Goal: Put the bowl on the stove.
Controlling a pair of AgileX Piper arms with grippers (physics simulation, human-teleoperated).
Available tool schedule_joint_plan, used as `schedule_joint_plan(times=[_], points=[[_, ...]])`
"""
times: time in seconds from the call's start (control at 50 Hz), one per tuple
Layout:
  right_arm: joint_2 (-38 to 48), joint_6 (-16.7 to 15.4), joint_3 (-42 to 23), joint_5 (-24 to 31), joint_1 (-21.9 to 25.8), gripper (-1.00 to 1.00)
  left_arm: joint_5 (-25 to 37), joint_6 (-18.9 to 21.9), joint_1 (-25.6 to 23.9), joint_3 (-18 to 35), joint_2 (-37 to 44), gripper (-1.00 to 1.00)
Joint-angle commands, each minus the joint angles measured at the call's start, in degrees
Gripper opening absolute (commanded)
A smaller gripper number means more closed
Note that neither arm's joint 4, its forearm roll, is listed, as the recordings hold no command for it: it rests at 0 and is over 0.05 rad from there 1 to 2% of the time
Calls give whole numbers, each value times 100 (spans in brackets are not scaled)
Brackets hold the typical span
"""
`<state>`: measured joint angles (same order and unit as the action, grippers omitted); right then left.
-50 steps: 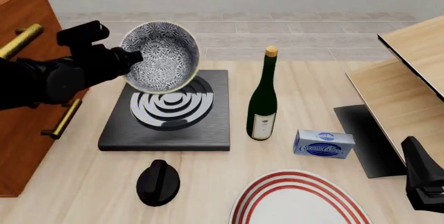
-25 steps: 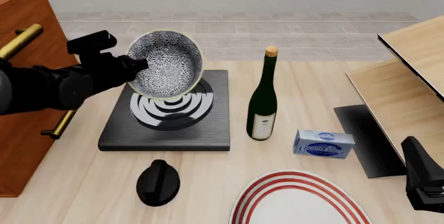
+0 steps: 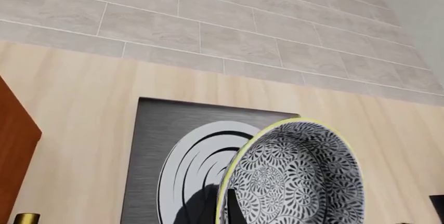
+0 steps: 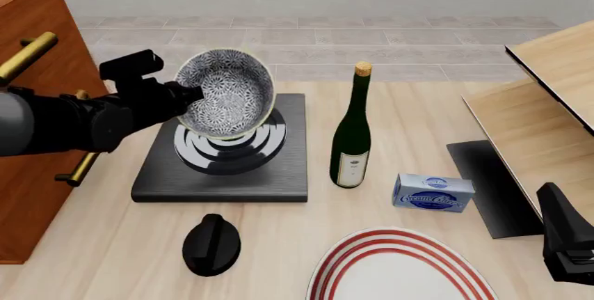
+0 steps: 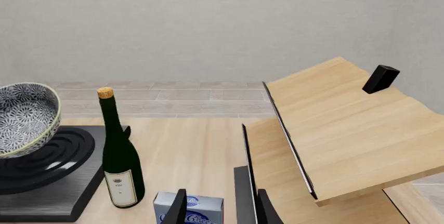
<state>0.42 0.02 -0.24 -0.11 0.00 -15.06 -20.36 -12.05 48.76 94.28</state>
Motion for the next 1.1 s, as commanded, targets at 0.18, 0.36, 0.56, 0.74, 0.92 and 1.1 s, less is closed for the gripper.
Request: schedule_joint_plan(times=[0.18,0.36,0.56,0.74,0.92,1.1], points=[[0,-1,0,0,1,100,-91,115,66,-22,106,-100],[1,0,0,0,0,100,-156,107,79,-39,192,-100],[0,0,0,0,0,100,-207,182,57,-58,266,-100],[0,0,0,0,0,100,-160,214,-25,-92,230,-100],[1,-1,0,0,0,100,-161,247,-48,-135,197,-100],[0,0,0,0,1,100,-222,258,32,-154,200,-100]])
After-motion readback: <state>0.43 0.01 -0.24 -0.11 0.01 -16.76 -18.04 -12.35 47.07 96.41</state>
